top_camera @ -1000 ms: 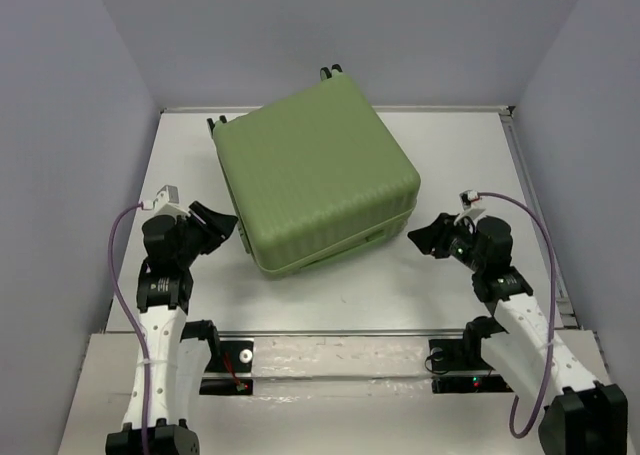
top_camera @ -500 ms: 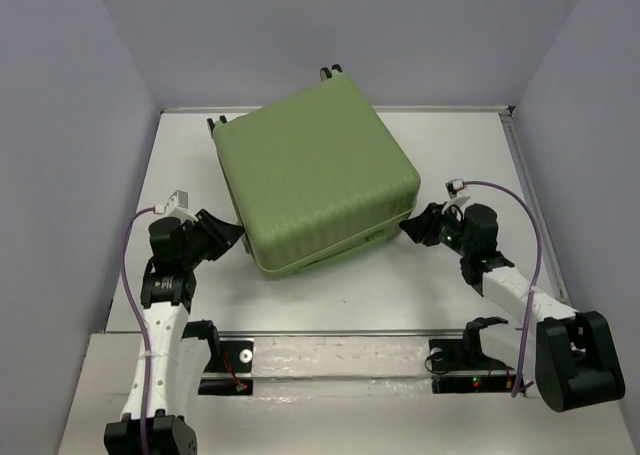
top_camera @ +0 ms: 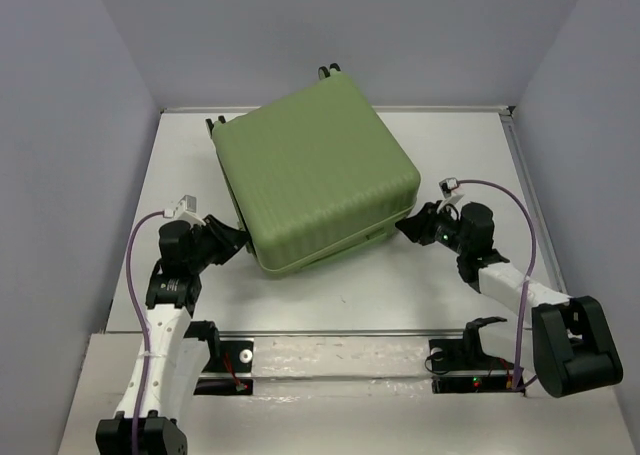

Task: Pack the luggage

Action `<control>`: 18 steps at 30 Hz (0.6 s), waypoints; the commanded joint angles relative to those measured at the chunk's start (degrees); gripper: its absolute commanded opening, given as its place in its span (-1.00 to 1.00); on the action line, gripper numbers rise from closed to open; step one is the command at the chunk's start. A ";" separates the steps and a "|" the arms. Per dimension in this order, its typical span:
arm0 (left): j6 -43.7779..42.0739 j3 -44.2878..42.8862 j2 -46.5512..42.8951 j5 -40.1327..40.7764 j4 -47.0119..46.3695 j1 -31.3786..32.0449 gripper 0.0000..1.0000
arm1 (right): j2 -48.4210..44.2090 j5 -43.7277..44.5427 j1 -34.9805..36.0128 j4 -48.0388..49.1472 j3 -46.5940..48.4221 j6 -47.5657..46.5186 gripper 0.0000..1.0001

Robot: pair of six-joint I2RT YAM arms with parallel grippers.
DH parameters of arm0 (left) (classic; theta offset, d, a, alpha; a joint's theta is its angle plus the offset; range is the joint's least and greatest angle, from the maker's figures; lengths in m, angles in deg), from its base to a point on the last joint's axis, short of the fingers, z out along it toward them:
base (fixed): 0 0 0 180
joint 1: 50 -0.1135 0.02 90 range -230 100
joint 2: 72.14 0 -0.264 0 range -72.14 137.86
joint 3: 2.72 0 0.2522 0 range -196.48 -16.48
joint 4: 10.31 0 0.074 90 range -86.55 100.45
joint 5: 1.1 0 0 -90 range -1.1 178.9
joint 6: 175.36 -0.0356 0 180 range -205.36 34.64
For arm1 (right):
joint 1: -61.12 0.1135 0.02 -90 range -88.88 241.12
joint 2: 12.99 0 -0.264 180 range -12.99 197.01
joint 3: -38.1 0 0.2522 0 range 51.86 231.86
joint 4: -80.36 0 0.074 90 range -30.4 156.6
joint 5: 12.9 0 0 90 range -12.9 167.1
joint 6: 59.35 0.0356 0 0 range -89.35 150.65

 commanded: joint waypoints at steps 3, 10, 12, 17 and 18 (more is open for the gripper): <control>3.49 1.67 -0.09 -1.87 -3.04 5.16 -0.33 | -1.84 -2.48 3.53 7.92 3.47 -2.02 -0.41; 4.81 2.20 -0.88 -0.63 -3.65 8.06 -0.35 | -2.72 2.43 4.85 6.08 4.26 -2.55 -0.62; 4.90 2.28 -1.58 -0.46 -3.04 8.07 -0.36 | -2.54 6.11 4.85 2.76 5.58 -2.90 -0.63; 4.46 1.41 -3.07 0.95 -1.46 8.07 -0.36 | -3.77 14.12 5.38 -3.32 5.85 -2.90 -0.18; 4.29 0.97 -2.99 0.95 -1.28 8.07 -0.36 | -3.95 15.44 5.38 -4.90 5.76 -2.73 -0.15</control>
